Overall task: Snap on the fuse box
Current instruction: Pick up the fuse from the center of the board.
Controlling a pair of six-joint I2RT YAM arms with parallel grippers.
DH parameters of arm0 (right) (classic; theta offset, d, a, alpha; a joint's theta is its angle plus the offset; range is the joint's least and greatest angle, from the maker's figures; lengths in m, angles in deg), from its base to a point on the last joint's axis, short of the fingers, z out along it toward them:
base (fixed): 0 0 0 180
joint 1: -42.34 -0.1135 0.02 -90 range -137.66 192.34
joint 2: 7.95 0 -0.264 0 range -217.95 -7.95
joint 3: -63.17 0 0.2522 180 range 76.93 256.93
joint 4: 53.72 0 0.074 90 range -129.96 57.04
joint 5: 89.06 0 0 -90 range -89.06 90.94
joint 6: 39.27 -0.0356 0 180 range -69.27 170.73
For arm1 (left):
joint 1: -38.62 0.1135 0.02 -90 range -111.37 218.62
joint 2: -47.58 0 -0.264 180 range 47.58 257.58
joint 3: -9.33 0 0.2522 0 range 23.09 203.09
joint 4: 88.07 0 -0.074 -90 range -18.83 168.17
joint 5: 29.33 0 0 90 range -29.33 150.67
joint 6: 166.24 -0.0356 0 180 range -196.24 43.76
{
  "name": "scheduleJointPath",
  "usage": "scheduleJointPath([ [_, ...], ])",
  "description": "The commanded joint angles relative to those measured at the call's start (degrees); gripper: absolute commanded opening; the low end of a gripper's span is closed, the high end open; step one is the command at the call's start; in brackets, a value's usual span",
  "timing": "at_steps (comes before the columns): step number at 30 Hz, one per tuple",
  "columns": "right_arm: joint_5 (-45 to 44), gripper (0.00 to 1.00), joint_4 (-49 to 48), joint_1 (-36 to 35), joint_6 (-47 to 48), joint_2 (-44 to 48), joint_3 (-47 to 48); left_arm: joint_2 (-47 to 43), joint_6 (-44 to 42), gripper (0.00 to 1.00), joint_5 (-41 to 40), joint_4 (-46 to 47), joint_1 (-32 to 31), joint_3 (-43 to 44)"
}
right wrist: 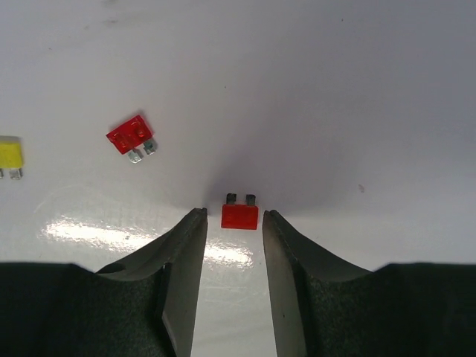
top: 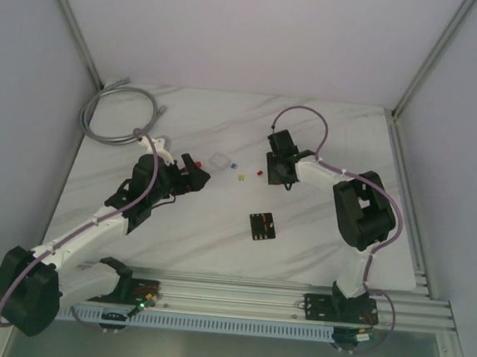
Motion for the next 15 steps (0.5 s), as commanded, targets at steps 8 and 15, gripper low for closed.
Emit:
scheduleJointPath([
  [8,-2.0,0.37,1.8,-0.2,-3.2,-1.7,-1.3,0.1,-0.5,1.00,0.2,0.0,0.3,1.7],
  [15,-4.2,0.36,2.7,-0.2,-4.5,-2.4,-2.0,0.1,-0.4,1.00,0.3,0.0,0.4,1.7],
])
